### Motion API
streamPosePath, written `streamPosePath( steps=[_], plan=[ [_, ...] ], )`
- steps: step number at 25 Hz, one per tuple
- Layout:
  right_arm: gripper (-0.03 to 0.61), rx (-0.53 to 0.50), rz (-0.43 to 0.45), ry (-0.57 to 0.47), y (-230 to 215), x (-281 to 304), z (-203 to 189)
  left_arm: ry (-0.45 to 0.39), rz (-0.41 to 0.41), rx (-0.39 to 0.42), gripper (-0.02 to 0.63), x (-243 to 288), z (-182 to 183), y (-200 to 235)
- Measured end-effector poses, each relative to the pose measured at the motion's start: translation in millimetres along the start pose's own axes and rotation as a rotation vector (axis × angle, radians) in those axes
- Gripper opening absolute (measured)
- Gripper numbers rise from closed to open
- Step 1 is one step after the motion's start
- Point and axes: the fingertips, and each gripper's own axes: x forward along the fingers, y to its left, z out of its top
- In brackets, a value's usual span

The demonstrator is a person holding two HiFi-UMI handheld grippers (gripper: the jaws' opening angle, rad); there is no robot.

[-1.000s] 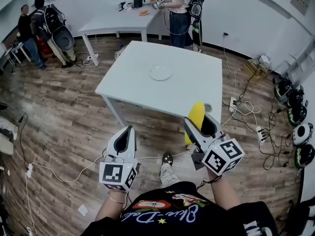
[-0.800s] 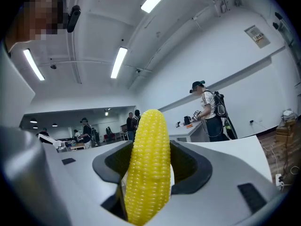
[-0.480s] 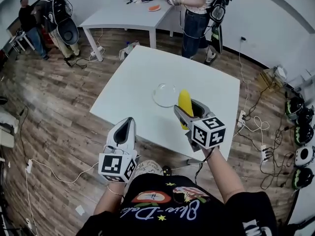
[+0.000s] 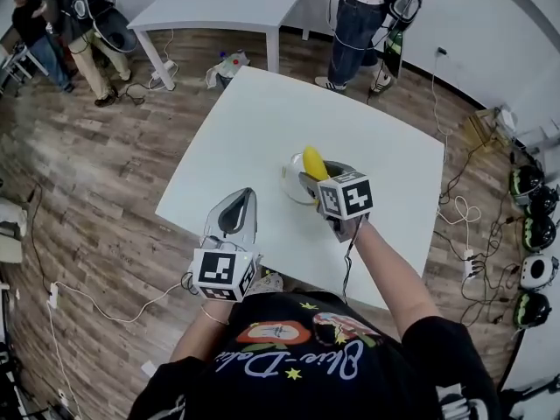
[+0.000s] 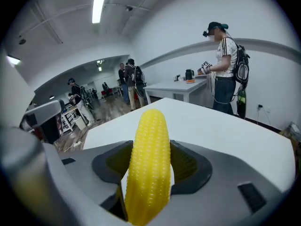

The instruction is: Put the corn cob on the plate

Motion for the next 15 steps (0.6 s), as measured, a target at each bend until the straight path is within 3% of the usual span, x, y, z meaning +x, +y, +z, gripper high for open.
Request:
streamPosePath(
  steps=[8,15],
  plan=[
    [0.236,0.003,-0.016,0.187,-24,58,-21,0.064,0.007,-0.051,-0.014,29,-20,30],
    [0.236,-0.004,-0.020,0.244,-24,76,-31,0.079,0.012,-0.082,-0.014,34,-25,40]
  ],
)
